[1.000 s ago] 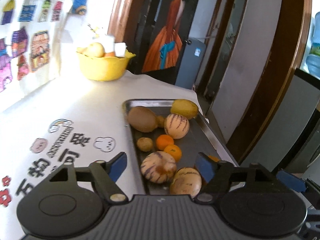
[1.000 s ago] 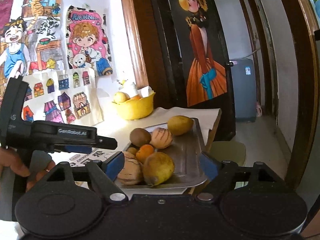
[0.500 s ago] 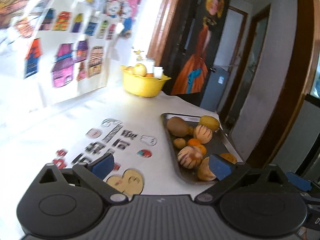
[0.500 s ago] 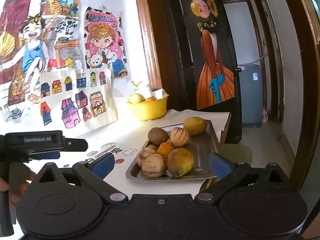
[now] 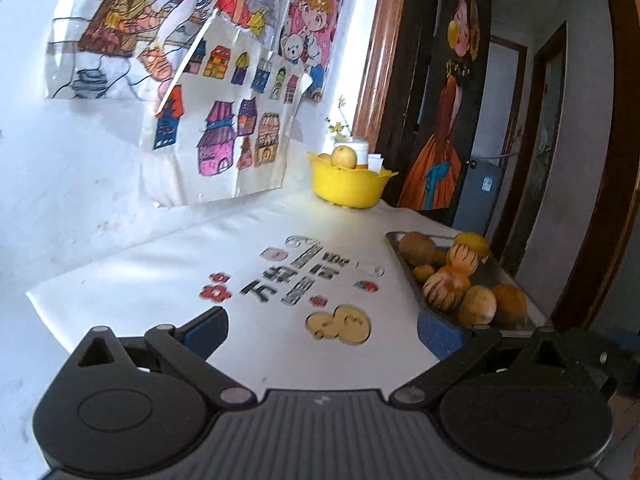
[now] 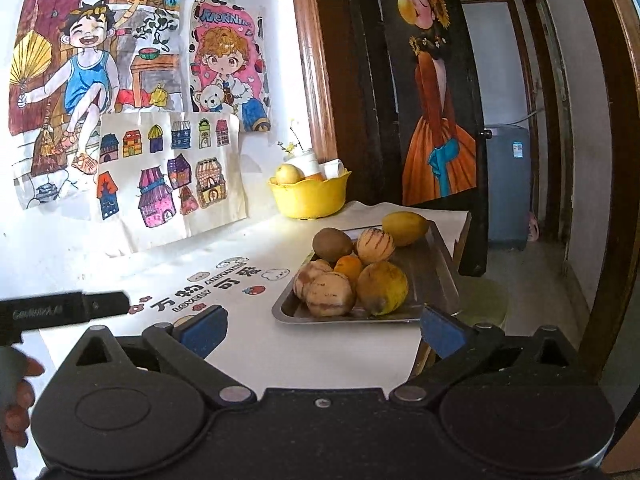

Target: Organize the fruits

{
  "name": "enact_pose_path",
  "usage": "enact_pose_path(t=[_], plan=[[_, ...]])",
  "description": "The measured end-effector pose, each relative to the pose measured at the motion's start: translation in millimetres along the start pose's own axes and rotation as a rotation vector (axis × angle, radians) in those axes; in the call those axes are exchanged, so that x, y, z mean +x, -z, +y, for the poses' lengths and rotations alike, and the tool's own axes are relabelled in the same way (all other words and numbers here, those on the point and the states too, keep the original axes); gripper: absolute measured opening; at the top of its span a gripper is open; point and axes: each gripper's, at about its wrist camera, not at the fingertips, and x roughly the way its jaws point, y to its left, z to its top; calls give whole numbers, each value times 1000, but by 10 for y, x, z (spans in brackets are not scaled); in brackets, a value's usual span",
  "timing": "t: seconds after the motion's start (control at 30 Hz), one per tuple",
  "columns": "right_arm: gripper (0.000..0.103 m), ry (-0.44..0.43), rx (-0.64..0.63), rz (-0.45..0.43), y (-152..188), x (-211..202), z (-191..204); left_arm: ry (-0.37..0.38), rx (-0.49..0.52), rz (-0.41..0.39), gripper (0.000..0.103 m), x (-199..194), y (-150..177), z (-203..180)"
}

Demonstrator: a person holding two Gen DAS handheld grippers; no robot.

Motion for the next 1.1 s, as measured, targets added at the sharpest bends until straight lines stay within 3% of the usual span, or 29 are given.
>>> enact_pose_path(t=[0.4,1.1], plan=[[102,1,5,15,29,-13,29,-27,-20,19,103,-94,146,109],[102,2,-7,47,63,3,54,10,-39,27,103,-118,157,84]])
